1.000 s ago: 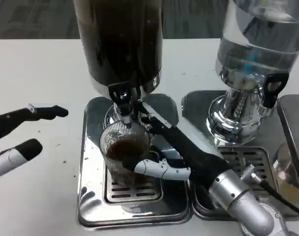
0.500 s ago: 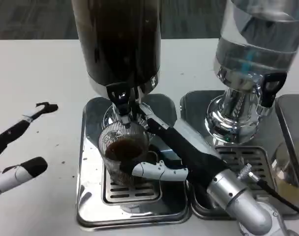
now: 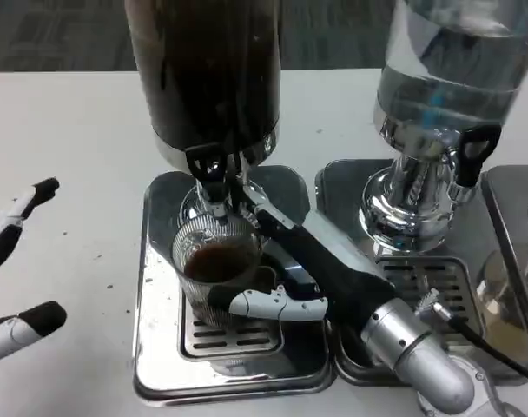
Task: Grasp the cup under the faucet to collect the drink, then remove the cup.
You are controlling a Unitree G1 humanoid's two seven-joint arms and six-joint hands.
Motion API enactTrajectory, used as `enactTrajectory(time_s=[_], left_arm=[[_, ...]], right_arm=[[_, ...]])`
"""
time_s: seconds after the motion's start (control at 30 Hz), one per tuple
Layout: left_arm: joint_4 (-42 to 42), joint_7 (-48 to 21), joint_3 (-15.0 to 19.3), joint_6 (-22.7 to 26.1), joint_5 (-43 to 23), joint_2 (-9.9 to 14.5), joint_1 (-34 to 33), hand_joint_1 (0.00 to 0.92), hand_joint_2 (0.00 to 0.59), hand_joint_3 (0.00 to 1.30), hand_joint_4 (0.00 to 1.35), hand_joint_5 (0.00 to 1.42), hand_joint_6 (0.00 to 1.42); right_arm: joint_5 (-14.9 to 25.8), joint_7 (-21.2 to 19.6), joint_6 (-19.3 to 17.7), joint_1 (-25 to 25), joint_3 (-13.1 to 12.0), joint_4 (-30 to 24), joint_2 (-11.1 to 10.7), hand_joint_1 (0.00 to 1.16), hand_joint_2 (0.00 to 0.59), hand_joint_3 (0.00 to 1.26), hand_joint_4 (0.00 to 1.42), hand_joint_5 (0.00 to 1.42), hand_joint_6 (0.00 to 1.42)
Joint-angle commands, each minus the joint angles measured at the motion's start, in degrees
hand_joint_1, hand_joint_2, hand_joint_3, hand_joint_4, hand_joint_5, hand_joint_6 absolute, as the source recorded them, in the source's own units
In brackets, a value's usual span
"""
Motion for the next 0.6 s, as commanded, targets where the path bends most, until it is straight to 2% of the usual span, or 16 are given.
enactTrajectory(time_s=[0.03,0.27,0.6], left_arm=[[2.81,2.23,-0.52,-2.60,2.32,1.05,-0.09,0.000,0.065,0.02,0.00,0.00,0.02],[5.40,4.70,-1.89,-4.31,7.04,1.83,-0.36,0.000,0.064,0.00,0.00,0.00,0.00],[7.47,6.25,-4.01,-4.53,8.16,3.05,-0.96,0.000,0.064,0.01,0.00,0.00,0.00]], right_arm=[[-1.37,-1.03,-0.96,-1.45,0.74,0.90,0.53,0.33,0.035,0.00,0.00,0.01,0.11],[-2.10,-1.67,-0.74,-1.77,1.18,0.90,0.72,0.33,0.014,0.00,0.00,0.01,0.11],[-2.84,-2.12,-1.12,-2.44,2.06,1.57,1.14,0.33,0.000,0.00,0.00,0.00,0.11]])
